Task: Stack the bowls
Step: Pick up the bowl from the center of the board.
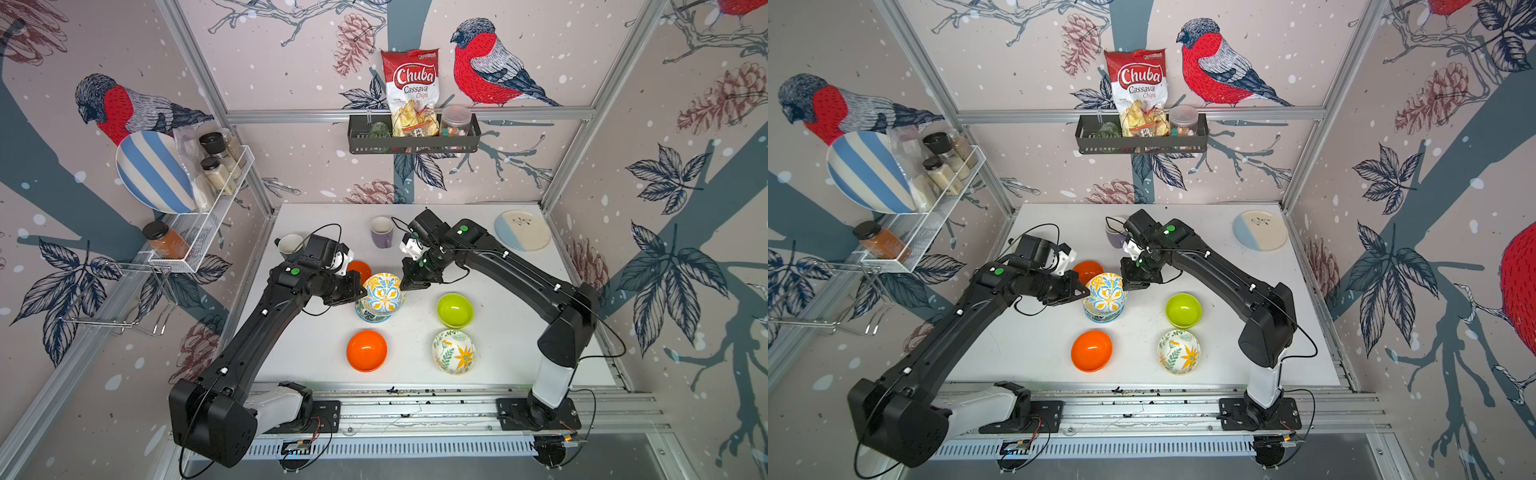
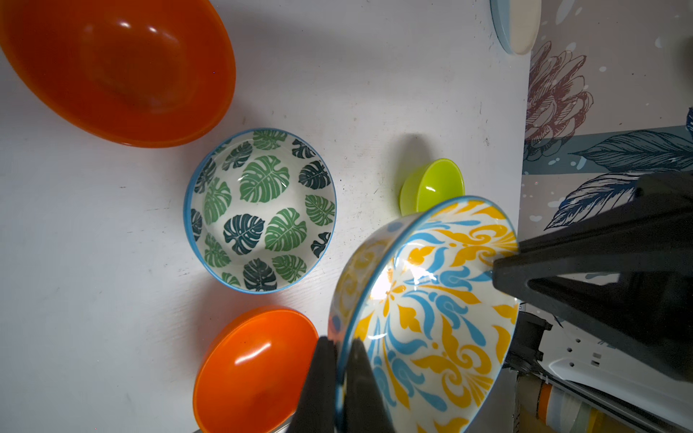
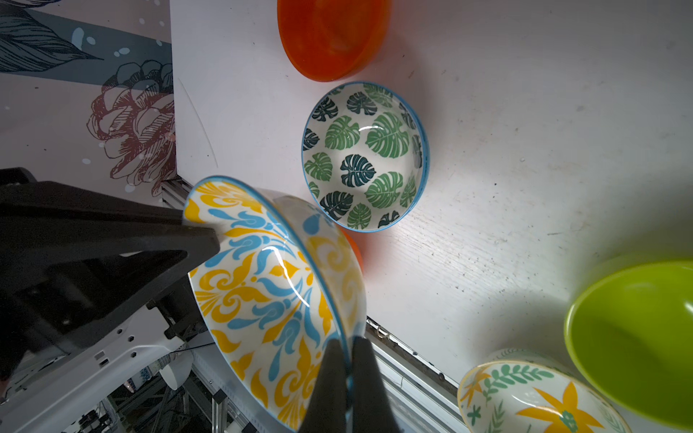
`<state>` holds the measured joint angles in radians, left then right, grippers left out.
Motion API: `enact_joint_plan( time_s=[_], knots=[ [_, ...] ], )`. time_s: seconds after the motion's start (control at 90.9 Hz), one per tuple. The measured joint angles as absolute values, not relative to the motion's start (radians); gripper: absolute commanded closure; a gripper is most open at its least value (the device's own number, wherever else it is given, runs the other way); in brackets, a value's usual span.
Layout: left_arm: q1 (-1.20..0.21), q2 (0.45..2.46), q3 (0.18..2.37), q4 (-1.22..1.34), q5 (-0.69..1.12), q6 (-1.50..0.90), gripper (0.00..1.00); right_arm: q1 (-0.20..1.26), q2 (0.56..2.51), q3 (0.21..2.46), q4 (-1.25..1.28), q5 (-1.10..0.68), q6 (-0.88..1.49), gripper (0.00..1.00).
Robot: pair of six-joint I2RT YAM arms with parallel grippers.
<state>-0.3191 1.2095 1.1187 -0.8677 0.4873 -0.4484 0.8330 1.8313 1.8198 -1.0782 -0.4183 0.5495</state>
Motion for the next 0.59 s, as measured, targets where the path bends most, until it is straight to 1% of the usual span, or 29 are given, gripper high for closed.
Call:
enact_joint_plan(
  time_s=[0.088, 0.11, 0.121, 0.143, 0.176, 0.187, 0.198, 0.22, 0.242, 0.275, 0.341, 0.451, 0.594],
  knots=[
    [-0.319, 1.206, 1.119, -0.87, 0.478, -0.447, 1.0, 0.836, 1.832, 1.817, -1.075, -0.421, 0.549, 1.0],
    [-0.319, 1.205, 1.119, -0.872, 0.477, -0.447, 1.0, 0.837, 1.832, 1.817, -1.074, -0.421, 0.549, 0.96],
    [-0.319, 1.204, 1.119, -0.872, 0.476, -0.447, 1.0, 0.837, 1.832, 1.816, -1.073, -0.421, 0.549, 0.92],
    [-0.319, 1.202, 1.119, -0.873, 0.473, -0.447, 1.0, 0.837, 1.832, 1.815, -1.072, -0.421, 0.549, 0.75],
    [-0.319, 1.199, 1.119, -0.875, 0.469, -0.447, 1.0, 0.837, 1.832, 1.813, -1.068, -0.423, 0.549, 0.54],
    [-0.319, 1.198, 1.119, -0.875, 0.468, -0.447, 1.0, 0.837, 1.832, 1.812, -1.067, -0.425, 0.549, 0.48],
    [-0.319, 1.197, 1.119, -0.876, 0.466, -0.447, 1.0, 0.836, 1.832, 1.812, -1.066, -0.426, 0.549, 0.45],
    [-0.319, 1.195, 1.119, -0.878, 0.461, -0.447, 1.0, 0.836, 1.832, 1.812, -1.067, -0.425, 0.547, 0.36],
    [-0.319, 1.193, 1.119, -0.881, 0.451, -0.447, 1.0, 0.834, 1.832, 1.812, -1.069, -0.425, 0.545, 0.31],
    [-0.319, 1.193, 1.119, -0.885, 0.44, -0.448, 1.0, 0.831, 1.832, 1.813, -1.071, -0.424, 0.543, 0.28],
    [-0.319, 1.192, 1.119, -0.892, 0.419, -0.448, 1.0, 0.82, 1.832, 1.823, -1.08, -0.417, 0.522, 0.25],
    [-0.319, 1.196, 1.107, -0.888, 0.388, -0.467, 1.0, 0.76, 1.811, 1.834, -1.086, -0.405, 0.497, 0.25],
    [-0.319, 1.22, 1.066, -0.863, 0.353, -0.485, 1.0, 0.655, 1.723, 1.761, -1.073, -0.393, 0.494, 0.26]
  ],
)
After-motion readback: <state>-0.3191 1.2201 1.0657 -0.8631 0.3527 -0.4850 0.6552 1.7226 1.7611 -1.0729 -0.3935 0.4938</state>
